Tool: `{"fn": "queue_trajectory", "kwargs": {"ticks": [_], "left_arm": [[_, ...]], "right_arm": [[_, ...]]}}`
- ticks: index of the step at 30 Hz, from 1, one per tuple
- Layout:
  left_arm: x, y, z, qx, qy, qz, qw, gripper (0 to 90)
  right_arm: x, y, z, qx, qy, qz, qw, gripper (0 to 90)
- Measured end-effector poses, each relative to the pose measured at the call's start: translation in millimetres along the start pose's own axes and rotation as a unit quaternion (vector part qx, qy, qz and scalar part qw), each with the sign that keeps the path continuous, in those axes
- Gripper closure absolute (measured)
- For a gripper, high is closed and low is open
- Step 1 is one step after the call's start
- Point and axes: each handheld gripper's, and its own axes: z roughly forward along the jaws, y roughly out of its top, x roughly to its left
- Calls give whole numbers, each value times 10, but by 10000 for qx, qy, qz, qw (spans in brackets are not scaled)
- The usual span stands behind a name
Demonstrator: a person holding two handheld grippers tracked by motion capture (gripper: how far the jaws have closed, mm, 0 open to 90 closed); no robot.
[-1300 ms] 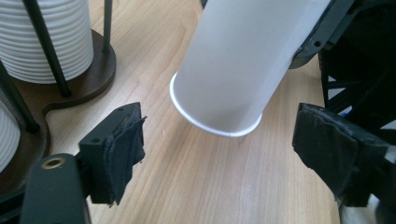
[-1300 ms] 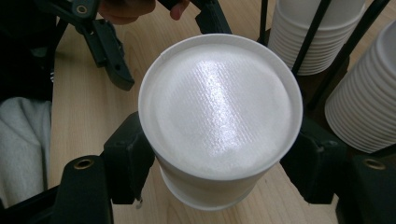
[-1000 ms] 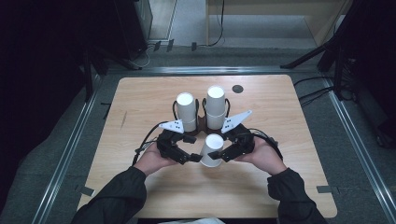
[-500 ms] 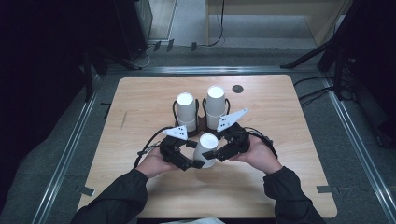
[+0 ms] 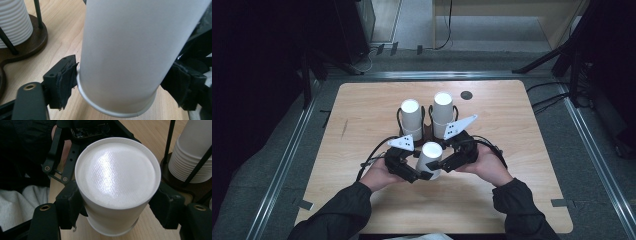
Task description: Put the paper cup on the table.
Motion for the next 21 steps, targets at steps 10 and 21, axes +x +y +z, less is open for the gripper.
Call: {"fn": "queue_trajectory", "kwargs": {"ticks": [10, 21], "left_arm": [[-26, 35, -35, 48, -11, 258, 9997, 283], [39, 103, -185, 334, 14, 352, 9988, 293]], "right_arm": [[-8, 2, 0, -33, 12, 19, 10000, 331], [10, -26, -52, -136, -121, -114, 9998, 202]]}}
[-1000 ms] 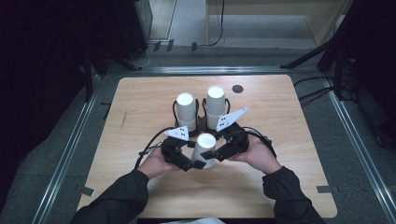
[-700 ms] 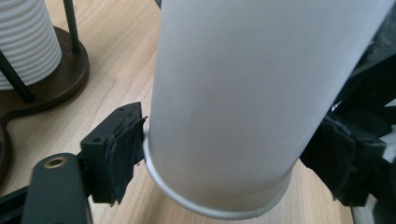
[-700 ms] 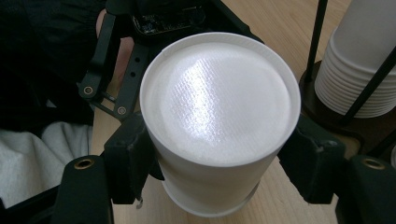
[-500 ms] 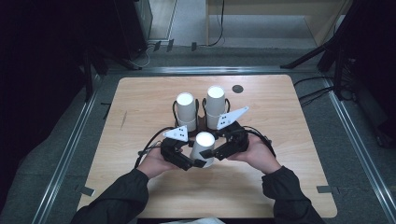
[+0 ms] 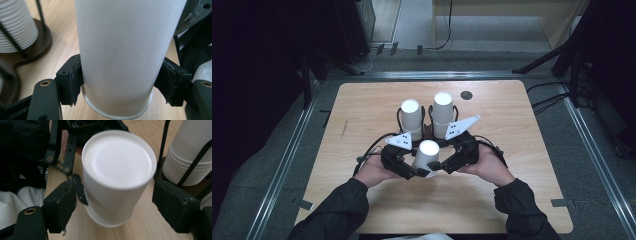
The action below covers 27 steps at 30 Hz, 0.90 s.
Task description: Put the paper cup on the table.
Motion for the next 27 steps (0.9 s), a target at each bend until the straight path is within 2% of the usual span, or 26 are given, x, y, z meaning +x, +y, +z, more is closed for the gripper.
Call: {"fn": "queue_trajectory", "kwargs": {"ticks": [3, 5, 6, 8, 9, 10, 11, 14, 15, 16, 18, 20, 21, 22, 23, 24, 27], "left_arm": [[15, 13, -40, 100, 54, 70, 9999, 292], [35, 43, -88, 268, 150, 208, 9993, 293], [35, 43, -88, 268, 150, 208, 9993, 293], [56, 68, -105, 416, 155, 236, 9987, 294], [82, 89, -108, 612, 138, 285, 9976, 294], [82, 89, -108, 612, 138, 285, 9976, 295], [105, 109, -93, 812, 93, 261, 9963, 295], [118, 121, -76, 954, 117, 311, 9949, 295], [123, 134, -60, 1077, 188, 413, 9931, 296], [123, 134, -60, 1077, 188, 413, 9931, 295], [129, 149, -37, 1211, 242, 510, 9910, 297], [135, 160, -16, 1312, 243, 575, 9894, 297], [138, 162, 9, 1429, 231, 640, 9874, 298], [138, 162, 9, 1429, 231, 640, 9874, 299], [136, 161, 49, 1576, 217, 667, 9850, 299], [136, 161, 49, 1576, 217, 667, 9850, 299], [130, 159, 109, 1766, 178, 772, 9811, 299]], "right_arm": [[-3, -36, -19, 9, -2, 24, 10000, 202], [-8, -93, -30, 6, -54, 18, 10000, 206], [-8, -93, -30, 6, -54, 18, 10000, 206], [-11, -152, -25, 25, -98, 85, 9999, 221], [-13, -173, -21, 36, -97, 111, 9999, 226], [-16, -192, -14, 38, -125, 119, 9998, 229], [-18, -210, -9, 44, -160, 123, 9998, 232], [-23, -244, 6, 74, -186, 165, 9997, 233], [-23, -276, 20, 84, -205, 199, 9996, 234], [-23, -276, 20, 84, -205, 199, 9996, 234], [-22, -317, 45, 144, -255, 184, 9994, 237], [-23, -331, 55, 149, -244, 191, 9994, 237], [-27, -357, 75, 166, -260, 191, 9993, 237], [-28, -366, 84, 181, -264, 196, 9993, 237], [-29, -374, 93, 179, -269, 191, 9993, 237], [-29, -374, 93, 179, -269, 191, 9993, 237], [-36, -387, 113, 165, -292, 147, 9993, 238]]}}
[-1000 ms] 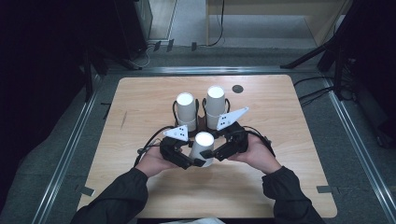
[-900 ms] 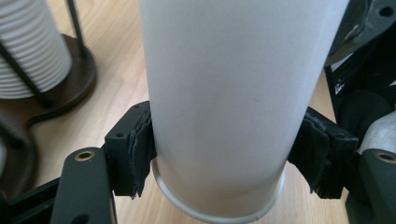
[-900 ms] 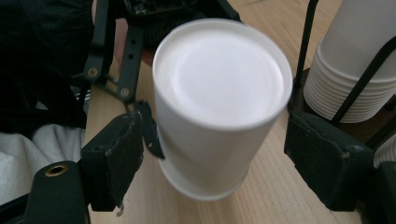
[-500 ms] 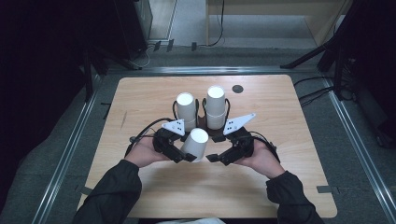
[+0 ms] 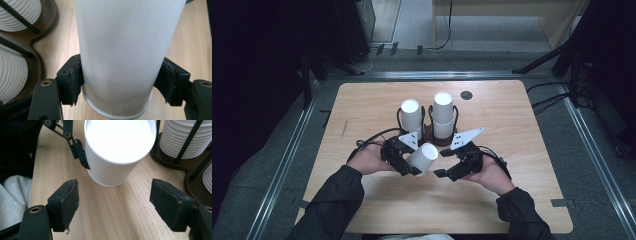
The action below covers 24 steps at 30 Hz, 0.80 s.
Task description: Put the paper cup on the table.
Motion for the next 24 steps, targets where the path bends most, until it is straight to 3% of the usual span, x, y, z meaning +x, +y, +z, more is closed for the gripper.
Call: {"fn": "queue_trajectory", "kwargs": {"ticks": [2, 6, 13, 20, 24], "left_arm": [[-13, 20, 50, 184, -51, 89, 9998, 299], [-38, 39, 94, 284, -199, 141, 9993, 297], [-85, 69, 141, 319, -356, 216, 9986, 295], [-105, 61, 151, 307, -405, 268, 9983, 287], [-109, 54, 141, 222, -455, 152, 9986, 268]], "right_arm": [[-1, 2, 16, 17, 26, -5, 10000, 239], [3, 25, 72, 38, 79, -89, 9999, 245], [72, 117, 140, 33, 200, -278, 9994, 269], [80, 144, 144, 141, 307, -254, 9991, 342], [67, 143, 123, 136, 376, -195, 9990, 342]]}}
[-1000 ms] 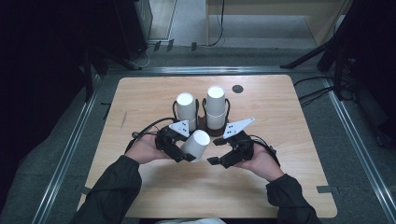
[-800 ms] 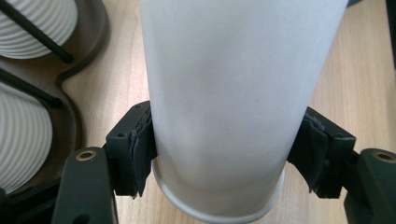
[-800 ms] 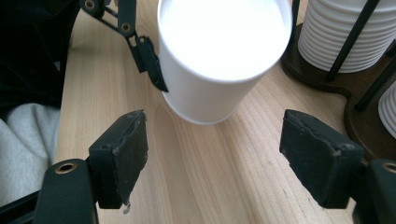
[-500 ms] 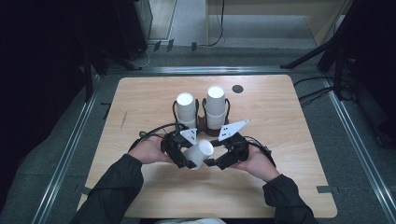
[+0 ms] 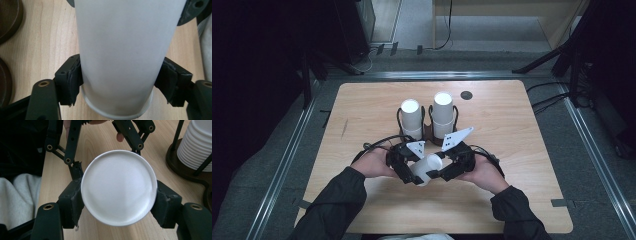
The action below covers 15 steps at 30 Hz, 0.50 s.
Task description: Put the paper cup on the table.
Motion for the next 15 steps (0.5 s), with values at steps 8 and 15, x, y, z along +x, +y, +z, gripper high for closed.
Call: {"fn": "queue_trajectory", "kwargs": {"ticks": [8, 15], "left_arm": [[59, -51, -73, -656, -190, -431, 9967, 74], [52, -97, -175, -1272, 70, -500, 9906, 74]], "right_arm": [[-6, 0, -62, -59, 43, -29, 10000, 338], [-38, -4, -149, -267, 49, 81, 9996, 337]]}}
